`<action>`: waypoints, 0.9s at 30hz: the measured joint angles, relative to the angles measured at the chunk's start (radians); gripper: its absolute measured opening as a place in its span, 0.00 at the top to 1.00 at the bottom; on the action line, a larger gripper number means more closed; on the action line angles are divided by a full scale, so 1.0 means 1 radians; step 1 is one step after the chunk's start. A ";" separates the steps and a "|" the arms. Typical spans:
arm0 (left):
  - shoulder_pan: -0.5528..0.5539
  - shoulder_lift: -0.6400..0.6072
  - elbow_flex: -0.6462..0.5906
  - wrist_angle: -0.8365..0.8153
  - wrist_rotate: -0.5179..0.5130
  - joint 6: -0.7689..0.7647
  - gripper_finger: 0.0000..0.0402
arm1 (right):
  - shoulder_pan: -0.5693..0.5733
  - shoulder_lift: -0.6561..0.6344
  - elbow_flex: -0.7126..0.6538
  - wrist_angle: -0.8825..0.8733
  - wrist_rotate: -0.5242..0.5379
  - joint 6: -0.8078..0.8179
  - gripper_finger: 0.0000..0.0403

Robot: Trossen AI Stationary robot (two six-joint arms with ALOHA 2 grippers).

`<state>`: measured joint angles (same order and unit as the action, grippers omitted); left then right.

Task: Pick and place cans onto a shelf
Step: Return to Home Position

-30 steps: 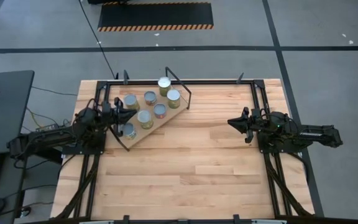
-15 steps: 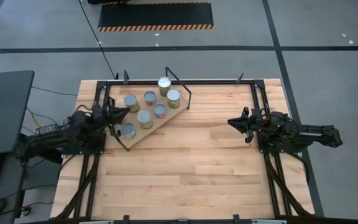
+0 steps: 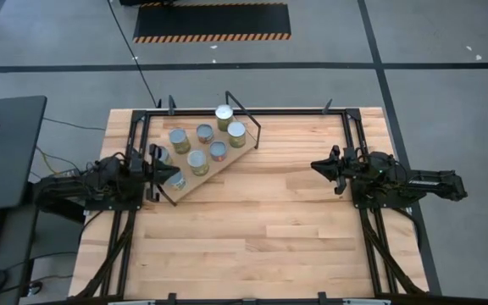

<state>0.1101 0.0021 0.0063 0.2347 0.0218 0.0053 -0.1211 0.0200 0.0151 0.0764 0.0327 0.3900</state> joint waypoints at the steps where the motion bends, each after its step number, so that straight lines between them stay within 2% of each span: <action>1: -0.011 0.000 0.000 0.006 -0.007 0.001 0.94 | 0.000 0.000 0.000 0.001 0.000 0.000 0.87; 10: -0.065 0.002 0.000 0.009 -0.036 0.002 0.94 | 0.000 0.000 0.000 0.005 0.000 0.000 0.87; 27: -0.065 0.011 0.000 0.006 -0.036 0.001 0.94 | 0.000 0.000 0.000 0.005 0.000 0.000 0.87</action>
<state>0.0452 0.0128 0.0063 0.2405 -0.0145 0.0067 -0.1211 0.0196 0.0154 0.0811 0.0322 0.3901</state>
